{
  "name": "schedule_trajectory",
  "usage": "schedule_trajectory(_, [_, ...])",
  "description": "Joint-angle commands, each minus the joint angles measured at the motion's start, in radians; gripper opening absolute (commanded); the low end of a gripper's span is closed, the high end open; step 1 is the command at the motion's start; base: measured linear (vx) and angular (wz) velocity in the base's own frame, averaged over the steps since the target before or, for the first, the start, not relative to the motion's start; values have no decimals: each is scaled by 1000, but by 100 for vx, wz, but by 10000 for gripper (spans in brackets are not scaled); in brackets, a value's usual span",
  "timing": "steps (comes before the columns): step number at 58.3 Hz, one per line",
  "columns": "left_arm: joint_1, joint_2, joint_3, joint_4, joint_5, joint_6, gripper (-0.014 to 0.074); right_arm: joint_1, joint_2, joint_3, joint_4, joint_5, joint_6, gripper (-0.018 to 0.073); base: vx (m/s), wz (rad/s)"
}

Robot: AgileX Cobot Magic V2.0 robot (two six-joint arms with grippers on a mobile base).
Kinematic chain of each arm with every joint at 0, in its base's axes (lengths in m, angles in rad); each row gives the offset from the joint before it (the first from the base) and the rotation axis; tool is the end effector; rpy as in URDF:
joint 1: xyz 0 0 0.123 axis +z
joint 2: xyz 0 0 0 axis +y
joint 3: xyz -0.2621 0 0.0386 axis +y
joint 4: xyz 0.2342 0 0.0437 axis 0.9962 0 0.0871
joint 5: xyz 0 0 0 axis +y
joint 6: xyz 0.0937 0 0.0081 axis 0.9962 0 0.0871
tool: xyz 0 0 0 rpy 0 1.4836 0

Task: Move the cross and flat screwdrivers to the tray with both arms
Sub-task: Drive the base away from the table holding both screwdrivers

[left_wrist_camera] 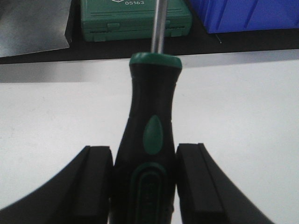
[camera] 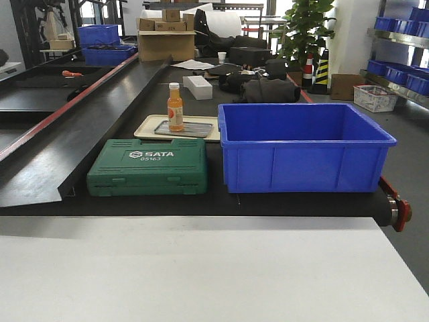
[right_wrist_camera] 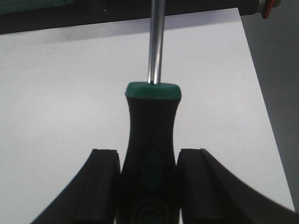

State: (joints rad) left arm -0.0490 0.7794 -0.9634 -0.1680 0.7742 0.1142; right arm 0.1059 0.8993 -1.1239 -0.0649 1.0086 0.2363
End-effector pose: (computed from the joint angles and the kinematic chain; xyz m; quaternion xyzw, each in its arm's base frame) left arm 0.1443 -0.0181 0.3760 0.0482 0.8567 -0.0645 0.5095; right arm 0.1574 0.0115 0.3867 0.0550 0.9039 0.0403 0.4223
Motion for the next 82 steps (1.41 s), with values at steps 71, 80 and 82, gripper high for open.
schedule_trajectory(71, [-7, -10, -26, -18, -80, -9, 2, -1, -11, -29, -8, -80, -2, -8, -10, -11])
schedule_trajectory(80, [-7, -10, -26, -18, -80, -9, 2, -1, -11, -29, -8, -79, -2, -8, -20, -48])
schedule_trajectory(82, [-7, -10, -26, -18, -80, -9, 2, -1, -11, -29, -8, -79, -2, -8, -19, -47])
